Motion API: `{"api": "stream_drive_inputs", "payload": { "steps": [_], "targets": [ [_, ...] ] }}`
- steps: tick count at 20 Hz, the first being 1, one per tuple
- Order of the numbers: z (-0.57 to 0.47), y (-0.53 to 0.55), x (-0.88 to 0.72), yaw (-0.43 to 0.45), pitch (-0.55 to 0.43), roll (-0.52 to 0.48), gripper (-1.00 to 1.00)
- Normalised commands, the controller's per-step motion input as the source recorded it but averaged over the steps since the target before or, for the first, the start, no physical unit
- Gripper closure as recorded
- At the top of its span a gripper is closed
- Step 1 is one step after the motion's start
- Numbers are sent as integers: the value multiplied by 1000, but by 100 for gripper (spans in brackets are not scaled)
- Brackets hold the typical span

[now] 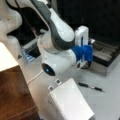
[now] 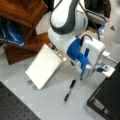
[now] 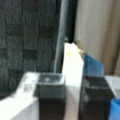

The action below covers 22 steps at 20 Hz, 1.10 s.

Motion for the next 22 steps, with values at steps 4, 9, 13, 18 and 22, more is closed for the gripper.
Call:
{"api": "stream_drive_inputs", "payload": {
  "steps": [4,9,13,18,22],
  "targets": [
    [229,497,-91,-186,4,70,100],
    [146,512,-102,-222,50,38,100],
    [58,505,-106,-278,77,2,100],
    [-32,437,-124,-312,75,-33,100],
    [-98,348,-174,-320,69,-72,100]
  ]
}}
